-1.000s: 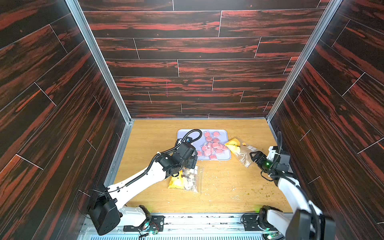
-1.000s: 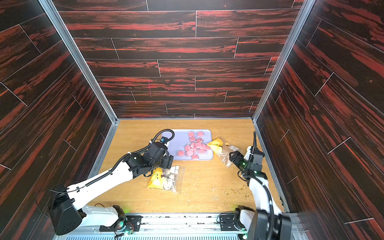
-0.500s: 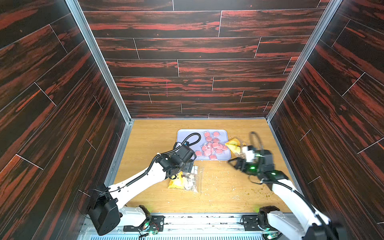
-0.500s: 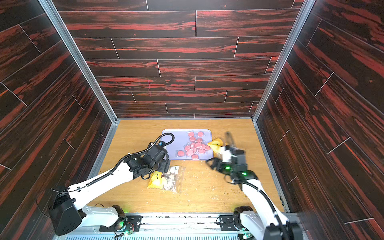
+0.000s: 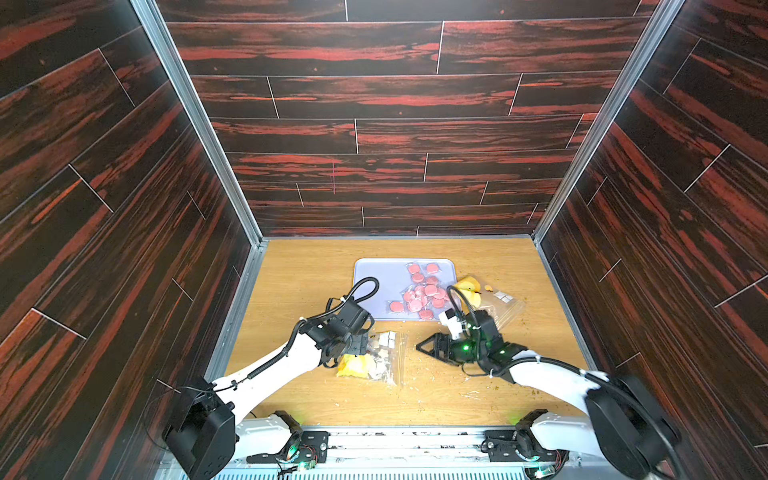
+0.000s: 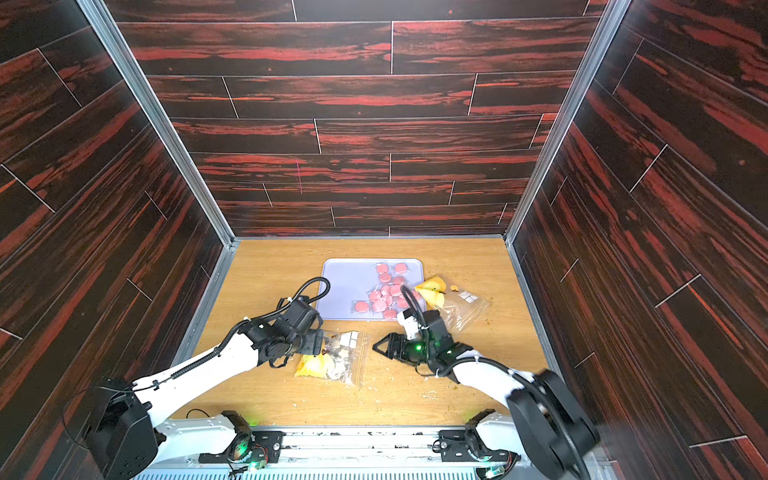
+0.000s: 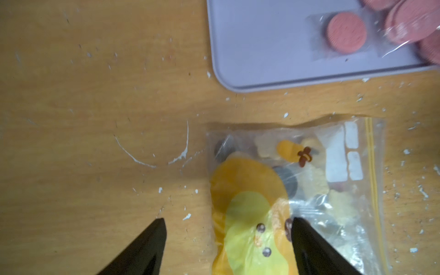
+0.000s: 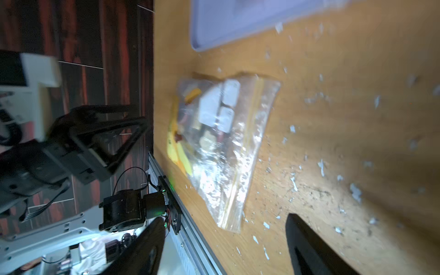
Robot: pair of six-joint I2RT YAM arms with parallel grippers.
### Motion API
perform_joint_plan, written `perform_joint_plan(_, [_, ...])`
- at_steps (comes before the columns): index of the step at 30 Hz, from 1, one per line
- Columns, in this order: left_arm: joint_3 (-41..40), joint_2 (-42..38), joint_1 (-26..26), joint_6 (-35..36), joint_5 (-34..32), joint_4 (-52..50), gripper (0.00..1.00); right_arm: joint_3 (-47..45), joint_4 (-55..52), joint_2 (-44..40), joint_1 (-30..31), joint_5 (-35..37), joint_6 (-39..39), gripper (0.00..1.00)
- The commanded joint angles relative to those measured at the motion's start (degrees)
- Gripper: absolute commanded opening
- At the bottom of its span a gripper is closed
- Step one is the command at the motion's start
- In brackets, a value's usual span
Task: Pour cookies out of the ziploc bag
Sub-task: Pick up the ziploc bag from the center of the board.
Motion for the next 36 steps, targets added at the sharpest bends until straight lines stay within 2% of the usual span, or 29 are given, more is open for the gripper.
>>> perform_joint_plan(1, [-1.9,-1.8,0.7,-2.4,2.5,1.6,0.86,-0.1,8.4,3.4,2.7,1.7,4.6,0.82])
perform_joint_plan(6, [-4.4,-2.0,1.8,-3.6,5.4,6.0,0.86,0.4,14.1,9.0,5.8,3.7,7.8,0.82])
perform_joint_plan(10, [-5.8,-2.1,2.4,-3.8,6.1,7.0,0.86,1.2,13.7,11.5,6.8,6.4,9.3,0.82])
perform_joint_plan(19, [-6.7,-0.1,3.1,-4.1,9.2,8.3,0.86,3.7,18.2,18.6,9.4,7.7,13.1,0.82])
perform_joint_plan(36, [-9.1,2.4,3.3,-5.1,11.6,12.7,0.84,5.6,31.4,26.1,10.7,3.9,16.5,0.82])
